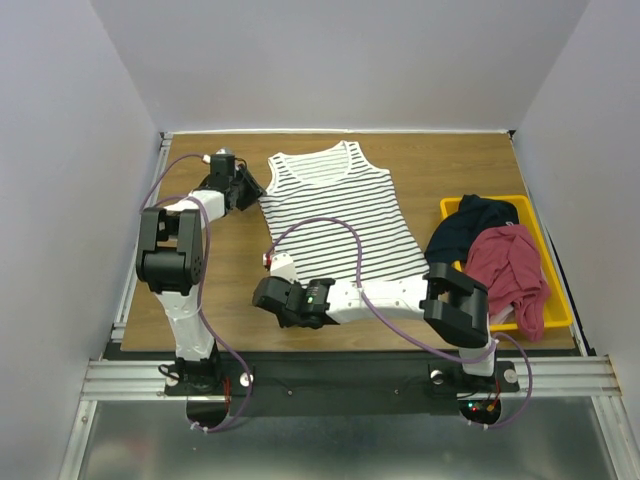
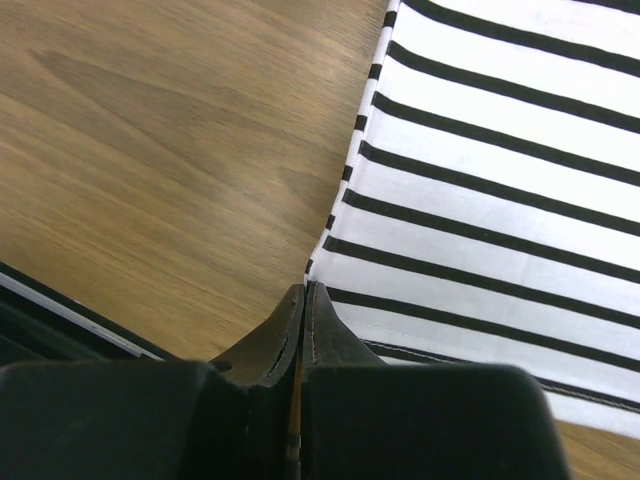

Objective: Fold and stack the tank tops
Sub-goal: Fold the tank top

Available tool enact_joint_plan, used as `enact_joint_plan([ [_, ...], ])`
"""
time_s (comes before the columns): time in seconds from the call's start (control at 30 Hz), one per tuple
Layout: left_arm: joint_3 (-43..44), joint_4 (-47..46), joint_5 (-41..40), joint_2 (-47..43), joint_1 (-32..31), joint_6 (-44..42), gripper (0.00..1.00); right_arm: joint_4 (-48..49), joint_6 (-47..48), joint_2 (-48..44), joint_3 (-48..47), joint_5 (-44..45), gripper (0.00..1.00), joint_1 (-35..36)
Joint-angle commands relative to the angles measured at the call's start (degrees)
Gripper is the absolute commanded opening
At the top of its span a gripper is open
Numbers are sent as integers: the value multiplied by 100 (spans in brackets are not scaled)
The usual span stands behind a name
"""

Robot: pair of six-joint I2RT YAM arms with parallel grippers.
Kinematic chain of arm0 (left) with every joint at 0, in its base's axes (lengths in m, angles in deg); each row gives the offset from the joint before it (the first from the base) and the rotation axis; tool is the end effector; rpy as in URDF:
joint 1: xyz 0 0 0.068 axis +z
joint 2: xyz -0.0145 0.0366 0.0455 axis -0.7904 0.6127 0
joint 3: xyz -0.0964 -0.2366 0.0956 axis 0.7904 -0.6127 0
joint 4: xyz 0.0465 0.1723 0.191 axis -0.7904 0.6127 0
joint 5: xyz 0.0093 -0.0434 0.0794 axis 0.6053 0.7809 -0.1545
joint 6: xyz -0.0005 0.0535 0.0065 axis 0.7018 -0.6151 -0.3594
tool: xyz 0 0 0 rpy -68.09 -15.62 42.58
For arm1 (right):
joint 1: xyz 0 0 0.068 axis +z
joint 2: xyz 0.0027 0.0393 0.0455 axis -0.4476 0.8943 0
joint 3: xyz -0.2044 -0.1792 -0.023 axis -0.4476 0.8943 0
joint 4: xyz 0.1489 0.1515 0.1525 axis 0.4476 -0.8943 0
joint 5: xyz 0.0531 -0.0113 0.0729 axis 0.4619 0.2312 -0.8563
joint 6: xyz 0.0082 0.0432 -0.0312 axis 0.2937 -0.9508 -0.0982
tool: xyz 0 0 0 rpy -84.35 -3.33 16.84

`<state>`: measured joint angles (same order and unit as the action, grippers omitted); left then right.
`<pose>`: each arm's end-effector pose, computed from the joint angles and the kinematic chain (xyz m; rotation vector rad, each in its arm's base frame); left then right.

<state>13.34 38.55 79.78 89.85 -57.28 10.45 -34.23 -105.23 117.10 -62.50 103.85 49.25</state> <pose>0.4273 -0.0447 0.1834 -0.4947 2.1633 -0.6223 0.1163 0.4006 0.1927 -0.5575 2.4117 0.3351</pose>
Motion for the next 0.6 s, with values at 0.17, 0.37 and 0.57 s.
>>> enact_joint_plan([
  [0.17,-122,6,-356,-378,-57,7,42,336,-160,-170,-99,-109,0,63],
  [0.37,71,112,-443,-79,-109,-63,38,336,-186,-205,-81,-109,0,63],
  [0.57,185,190,-593,79,-136,-98,40,345,-177,-241,-38,-126,0,63],
])
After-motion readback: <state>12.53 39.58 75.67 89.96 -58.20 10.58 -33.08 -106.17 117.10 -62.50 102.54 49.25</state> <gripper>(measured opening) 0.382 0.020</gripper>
